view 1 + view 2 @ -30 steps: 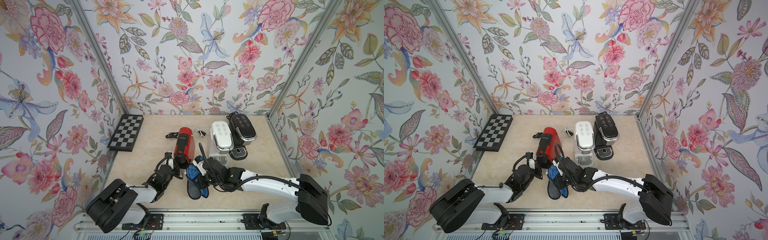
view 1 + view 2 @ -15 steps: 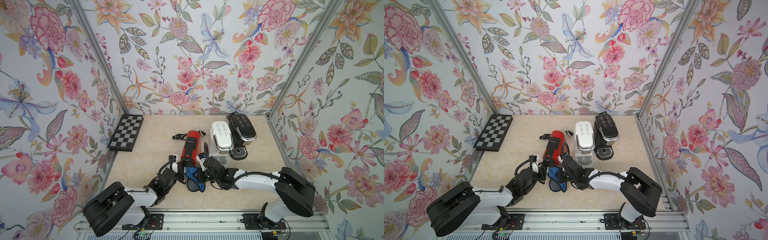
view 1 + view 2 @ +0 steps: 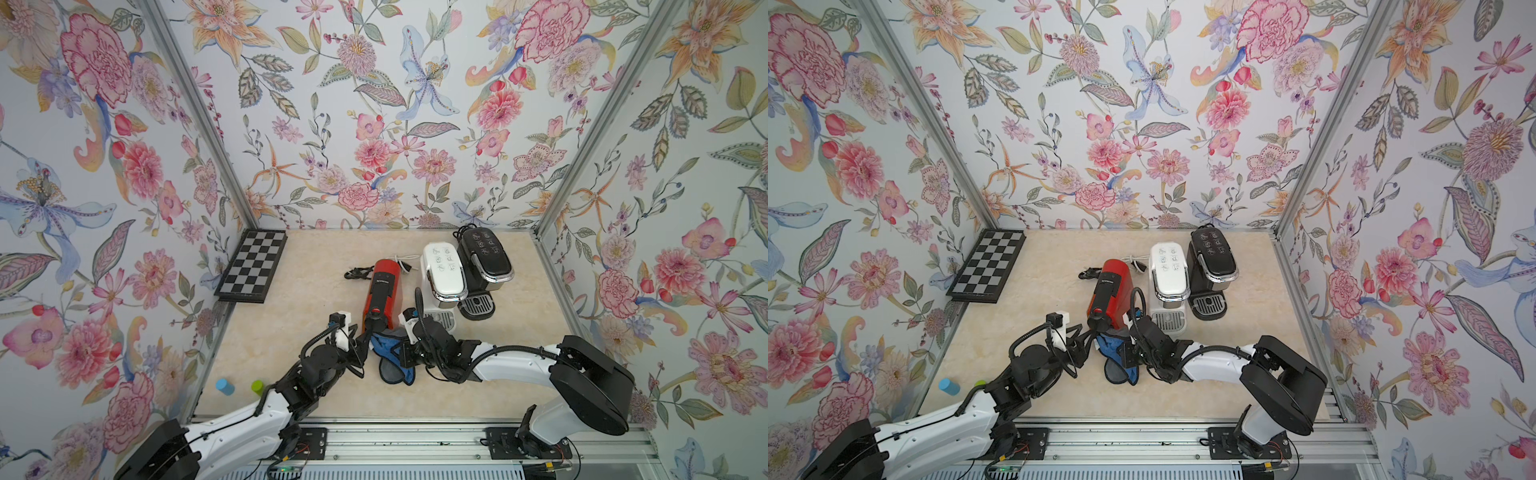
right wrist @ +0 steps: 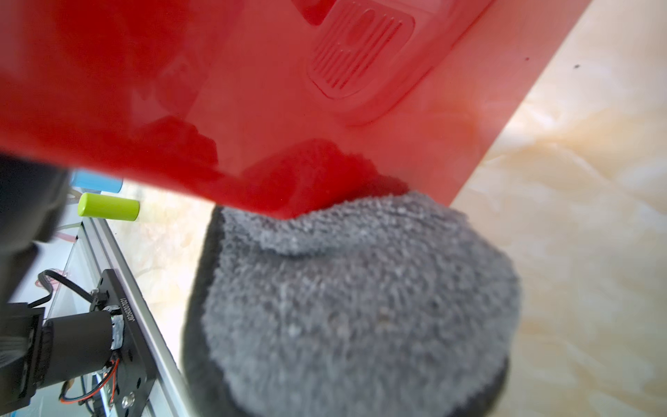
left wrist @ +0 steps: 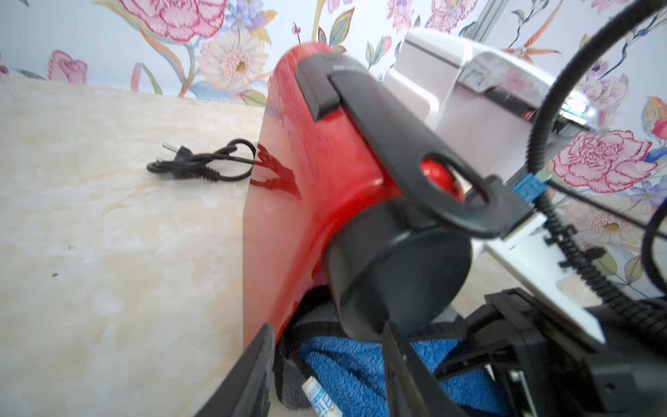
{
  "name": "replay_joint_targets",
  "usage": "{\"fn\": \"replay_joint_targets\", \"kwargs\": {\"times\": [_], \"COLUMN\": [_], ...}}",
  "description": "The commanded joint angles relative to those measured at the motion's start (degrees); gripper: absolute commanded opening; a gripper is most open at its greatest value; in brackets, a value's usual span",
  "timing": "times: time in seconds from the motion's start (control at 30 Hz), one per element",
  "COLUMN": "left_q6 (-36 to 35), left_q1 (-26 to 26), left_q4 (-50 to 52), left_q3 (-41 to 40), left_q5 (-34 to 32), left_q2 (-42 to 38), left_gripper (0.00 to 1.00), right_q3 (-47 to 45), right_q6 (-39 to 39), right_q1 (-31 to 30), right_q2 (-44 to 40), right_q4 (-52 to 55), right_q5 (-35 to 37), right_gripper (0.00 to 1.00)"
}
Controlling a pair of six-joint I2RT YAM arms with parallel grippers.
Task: Wipe the surface of a coffee machine
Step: Wipe the dirt from the surface of the coffee machine.
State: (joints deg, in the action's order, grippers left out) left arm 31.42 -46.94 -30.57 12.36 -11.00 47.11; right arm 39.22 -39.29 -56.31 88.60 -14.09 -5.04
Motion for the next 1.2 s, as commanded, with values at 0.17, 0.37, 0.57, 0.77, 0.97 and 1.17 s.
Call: {"fn": "replay_joint_targets", "kwargs": {"times": [0.17,0.37,0.57,0.77,0.97,1.17], "left_q6": [-5.47,-9.51,-8.74,-0.96,0.67,3.53], "left_q1": [1.19,5.23,12.92,11.57,7.91,6.51], "left_q4": [4.91,7.34,8.83,3.36,-0.07,-5.64], "left_q3": [11.31,20.82,32.26,35.22,29.19,21.81], "left_q5": [-0.94,8.32,21.37,29.92,28.37,26.73], "left_q2": [-4.34,5.45,14.87,20.26,23.0,23.39], "left_gripper": [0.47,0.49,0.47,0.45,0.44,0.42], "right_q3": [0.66,1.03,0.7,0.83,1.91,2.5], "right_q6": [0.0,-0.09,-0.03,-0.44,-0.36,-0.57], "right_q1": [0.69,1.12,0.86,0.68,0.05,-0.34], "right_q2": [-0.47,0.33,-0.56,0.99,2.71,3.93], "right_q4": [-0.85,-0.67,0.1,-1.02,-1.36,-2.04], "right_q5": [4.1,4.51,5.03,4.81,4.04,3.55], "right_gripper": [0.09,0.09,0.09,0.09,0.09,0.09]}}
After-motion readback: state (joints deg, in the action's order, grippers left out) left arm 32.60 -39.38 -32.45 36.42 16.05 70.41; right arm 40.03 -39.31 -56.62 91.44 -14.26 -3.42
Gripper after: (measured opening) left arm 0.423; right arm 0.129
